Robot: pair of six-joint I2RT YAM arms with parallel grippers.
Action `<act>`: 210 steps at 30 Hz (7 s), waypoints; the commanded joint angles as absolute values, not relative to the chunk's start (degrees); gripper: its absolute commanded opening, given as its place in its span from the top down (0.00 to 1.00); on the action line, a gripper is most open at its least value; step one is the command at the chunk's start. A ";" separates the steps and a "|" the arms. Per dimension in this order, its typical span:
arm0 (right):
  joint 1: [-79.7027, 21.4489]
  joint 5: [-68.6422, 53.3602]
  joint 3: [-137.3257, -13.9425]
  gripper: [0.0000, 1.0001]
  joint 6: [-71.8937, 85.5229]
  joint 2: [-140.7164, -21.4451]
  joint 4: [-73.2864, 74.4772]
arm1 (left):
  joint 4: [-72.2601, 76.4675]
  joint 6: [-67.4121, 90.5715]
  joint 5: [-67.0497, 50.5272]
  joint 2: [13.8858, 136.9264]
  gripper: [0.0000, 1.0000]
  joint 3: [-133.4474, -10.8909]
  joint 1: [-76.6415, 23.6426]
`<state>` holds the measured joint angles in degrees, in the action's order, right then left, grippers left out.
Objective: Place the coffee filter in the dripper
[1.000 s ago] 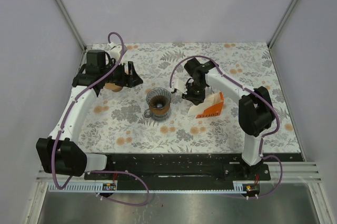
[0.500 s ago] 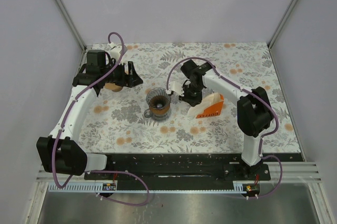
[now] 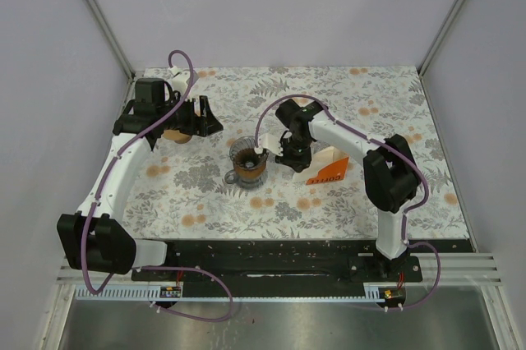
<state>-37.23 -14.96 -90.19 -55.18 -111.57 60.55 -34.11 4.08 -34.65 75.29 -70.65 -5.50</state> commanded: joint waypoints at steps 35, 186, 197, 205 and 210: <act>-38.23 -12.74 -91.23 1.00 -56.25 -104.94 61.96 | -31.46 4.04 -36.56 75.50 0.24 -70.66 -4.75; -52.47 3.33 -75.06 0.21 5.36 -85.86 6.41 | -40.25 7.47 -28.48 80.24 1.00 -74.79 -15.91; -52.21 14.93 -81.04 0.74 4.92 -94.22 15.99 | -40.43 6.68 -27.95 79.54 1.00 -73.65 -15.91; -49.57 12.14 -81.74 1.00 6.76 -95.18 18.81 | -41.22 4.75 -26.63 79.45 1.00 -72.86 -16.17; -49.48 11.86 -81.39 1.00 6.42 -94.31 18.90 | -41.39 3.43 -25.32 79.01 1.00 -72.51 -17.14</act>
<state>-50.46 10.81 -79.48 6.11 -95.33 17.63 -41.08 5.54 -28.51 81.69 -72.60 -16.78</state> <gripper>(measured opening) 0.021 0.013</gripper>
